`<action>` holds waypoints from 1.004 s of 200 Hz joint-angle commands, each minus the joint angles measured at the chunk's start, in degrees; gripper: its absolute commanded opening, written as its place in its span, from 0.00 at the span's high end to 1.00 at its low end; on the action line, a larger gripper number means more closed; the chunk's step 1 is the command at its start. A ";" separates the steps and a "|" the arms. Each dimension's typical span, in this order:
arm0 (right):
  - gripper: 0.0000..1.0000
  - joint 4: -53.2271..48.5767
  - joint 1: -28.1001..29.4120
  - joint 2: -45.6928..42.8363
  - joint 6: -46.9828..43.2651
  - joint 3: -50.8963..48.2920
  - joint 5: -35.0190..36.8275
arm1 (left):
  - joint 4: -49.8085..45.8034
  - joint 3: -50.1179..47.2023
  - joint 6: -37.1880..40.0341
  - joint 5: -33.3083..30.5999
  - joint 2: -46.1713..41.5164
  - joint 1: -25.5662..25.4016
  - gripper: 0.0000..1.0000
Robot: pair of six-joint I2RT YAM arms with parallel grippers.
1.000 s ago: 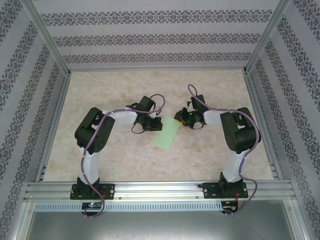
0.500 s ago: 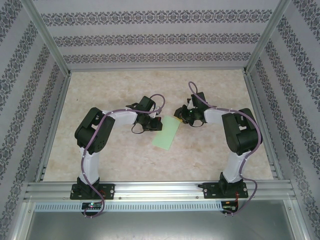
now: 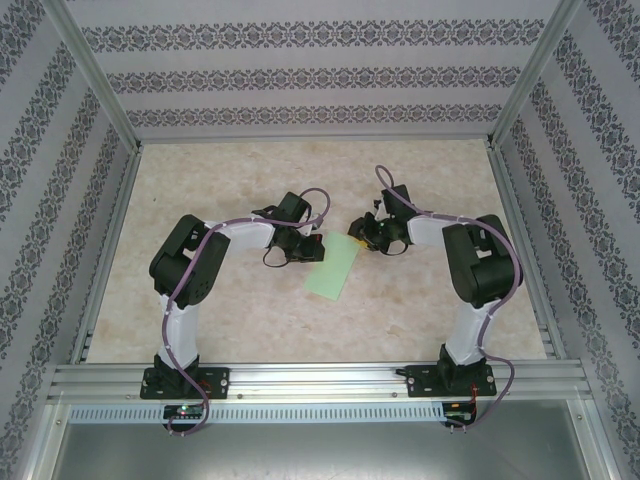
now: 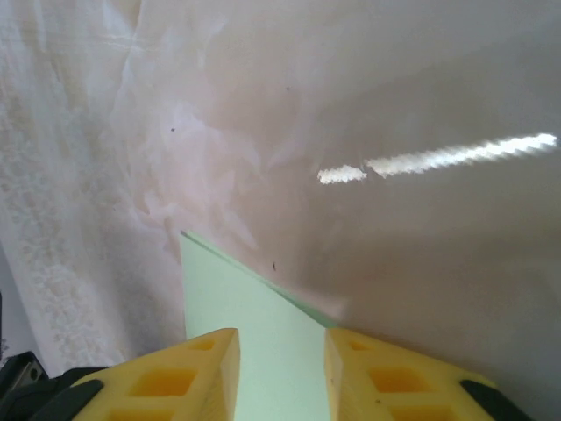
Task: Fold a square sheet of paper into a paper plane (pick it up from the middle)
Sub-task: Fold the square sheet of paper in half at the center of the table, then rotate the paper at the center of the table.
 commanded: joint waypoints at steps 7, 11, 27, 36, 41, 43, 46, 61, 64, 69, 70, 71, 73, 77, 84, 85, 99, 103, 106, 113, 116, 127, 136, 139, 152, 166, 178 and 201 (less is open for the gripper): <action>0.59 -6.77 1.04 -7.70 -2.88 -0.22 7.07 | -2.27 0.15 -0.30 1.54 -1.43 -0.82 1.00; 0.59 -7.17 1.36 -8.39 -2.81 -0.78 7.83 | -1.96 0.07 -0.57 1.61 -1.97 -0.80 0.99; 0.54 -7.31 2.62 -9.95 -1.97 -3.00 9.27 | -0.74 -0.06 -1.38 1.70 -3.98 -0.84 0.97; 0.54 -6.61 3.46 -10.39 -1.31 -4.21 9.77 | -0.47 0.05 -1.58 1.35 -4.94 -0.80 0.95; 0.54 -6.31 3.84 -10.58 -1.04 -4.75 10.27 | -0.42 0.13 -1.80 1.20 -5.51 -0.81 0.95; 0.54 -6.38 4.01 -10.62 -0.91 -4.87 10.60 | -0.42 0.25 -1.84 1.12 -5.71 -0.80 0.94; 0.54 -6.41 4.27 -10.68 -0.65 -5.08 11.05 | -0.42 0.23 -1.99 1.02 -6.05 -0.81 0.94; 0.54 -5.32 5.12 -10.66 0.45 -6.09 11.55 | -0.55 0.09 -2.28 -0.69 -7.84 -0.82 0.89; 0.54 -5.07 5.30 -10.59 0.65 -6.08 11.45 | -0.59 -0.02 -2.31 -1.22 -8.18 -0.85 0.88; 0.54 -4.88 5.63 -10.34 0.88 -6.04 11.40 | -0.52 -0.38 -2.38 -2.13 -8.96 -0.80 0.88; 0.54 -4.86 5.66 -10.31 0.98 -6.02 11.41 | -0.51 -0.47 -2.38 -2.28 -9.08 -0.80 0.88; 0.54 -4.85 5.80 -10.21 1.02 -5.96 11.45 | -0.51 -0.60 -2.43 -2.57 -9.18 -0.80 0.88; 0.54 -4.91 6.04 -10.09 1.10 -5.96 11.56 | -0.51 -0.75 -2.46 -3.03 -9.46 -0.84 0.87; 0.54 -5.08 6.33 -9.88 1.16 -5.71 11.86 | -0.58 -1.14 -2.66 -4.13 -10.03 -0.76 0.87; 0.54 -5.37 7.12 -9.45 1.32 -5.47 12.48 | -0.60 -1.98 -2.94 -6.01 -10.94 -0.63 0.87; 0.54 -5.46 7.23 -9.43 1.33 -5.38 12.56 | -0.55 -2.11 -2.97 -6.24 -11.03 -0.58 0.87; 0.54 -5.81 8.08 -8.66 1.83 -5.26 13.52 | -0.25 -3.93 -3.71 -9.28 -12.87 0.00 0.85; 0.54 -5.57 8.21 -8.41 2.05 -5.34 13.53 | -0.12 -4.42 -3.99 -9.92 -13.23 0.12 0.85; 0.54 -5.30 8.30 -8.25 2.30 -5.45 13.57 | 0.03 -4.74 -4.11 -10.17 -13.50 0.35 0.85; 0.54 -4.73 8.55 -7.87 2.85 -5.81 13.52 | 0.38 -5.49 -4.31 -10.44 -13.98 0.67 0.85; 0.54 -4.63 8.58 -7.67 3.11 -5.91 13.54 | 0.45 -5.76 -4.31 -10.42 -14.09 0.75 0.85; 0.54 -4.58 8.95 -7.15 3.44 -5.91 13.51 | 0.26 -6.15 -4.49 -10.47 -14.21 1.17 0.84; 0.54 -4.29 9.34 -6.90 3.36 -5.91 13.65 | 0.22 -6.18 -4.35 -10.34 -14.13 1.23 0.84; 0.54 -4.27 9.49 -6.86 3.35 -5.84 13.69 | 0.15 -6.18 -4.33 -10.33 -14.05 1.26 0.84; 0.54 -4.65 9.76 -6.20 3.43 -5.47 13.81 | 0.27 -6.25 -4.48 -10.07 -13.84 1.26 0.84; 0.54 -4.08 9.98 -5.65 3.18 -5.14 13.22 | 0.62 -6.36 -4.74 -9.75 -13.68 1.30 0.84; 0.54 -3.44 10.57 -5.96 2.94 -4.89 14.01 | 0.63 -6.39 -4.84 -10.15 -13.79 1.28 0.83; 0.58 -3.60 10.95 -5.52 1.90 -3.12 12.74 | 0.02 -6.32 -4.58 -10.78 -14.01 1.26 0.83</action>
